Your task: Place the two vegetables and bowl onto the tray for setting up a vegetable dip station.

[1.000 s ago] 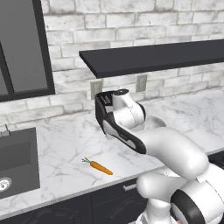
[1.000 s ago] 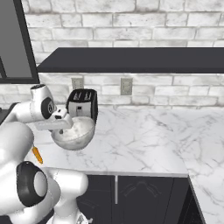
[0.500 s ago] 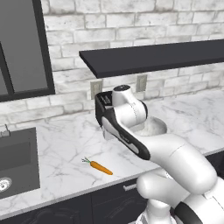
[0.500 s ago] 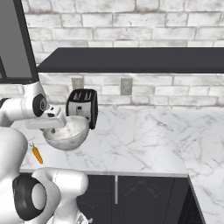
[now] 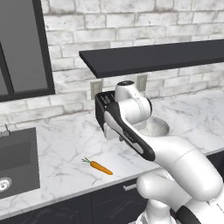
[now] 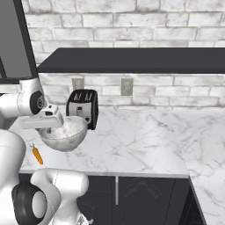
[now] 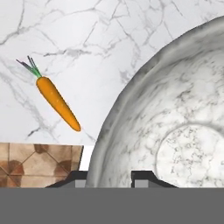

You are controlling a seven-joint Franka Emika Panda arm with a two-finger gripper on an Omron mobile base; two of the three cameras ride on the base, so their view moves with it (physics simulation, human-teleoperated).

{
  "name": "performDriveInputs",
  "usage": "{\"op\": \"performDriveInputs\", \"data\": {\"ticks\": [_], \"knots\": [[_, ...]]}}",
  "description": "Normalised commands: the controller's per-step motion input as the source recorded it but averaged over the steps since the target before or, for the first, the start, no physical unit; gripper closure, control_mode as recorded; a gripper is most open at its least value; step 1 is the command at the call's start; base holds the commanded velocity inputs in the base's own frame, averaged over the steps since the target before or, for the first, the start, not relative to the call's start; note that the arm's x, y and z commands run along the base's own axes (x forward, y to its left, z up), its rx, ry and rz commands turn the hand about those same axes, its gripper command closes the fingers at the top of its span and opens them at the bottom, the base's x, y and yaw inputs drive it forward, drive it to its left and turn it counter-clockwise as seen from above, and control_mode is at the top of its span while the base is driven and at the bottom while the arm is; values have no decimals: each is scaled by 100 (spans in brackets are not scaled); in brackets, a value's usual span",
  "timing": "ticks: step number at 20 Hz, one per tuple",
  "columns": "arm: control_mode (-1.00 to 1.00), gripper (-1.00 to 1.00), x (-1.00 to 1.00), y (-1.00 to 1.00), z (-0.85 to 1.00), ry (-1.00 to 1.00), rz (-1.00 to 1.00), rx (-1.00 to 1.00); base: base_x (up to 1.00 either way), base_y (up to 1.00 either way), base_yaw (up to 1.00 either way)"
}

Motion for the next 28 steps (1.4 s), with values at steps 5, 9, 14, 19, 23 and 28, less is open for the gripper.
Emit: {"op": "performDriveInputs", "data": {"ticks": [5, 9, 14, 19, 23, 28], "knots": [[-100, 100, -17, 2, 15, -5, 3, 1, 0, 0, 0], [-100, 100, -3, 2, 5, -5, 1, 0, 0, 0, 0], [-100, 100, 0, 0, 0, 0, 0, 0, 0, 0, 0], [-100, 100, 0, 0, 0, 0, 0, 0, 0, 0, 0], [-100, 100, 0, 0, 0, 0, 0, 0, 0, 0, 0], [100, 100, 0, 0, 0, 0, 0, 0, -17, 0, 2]]}}
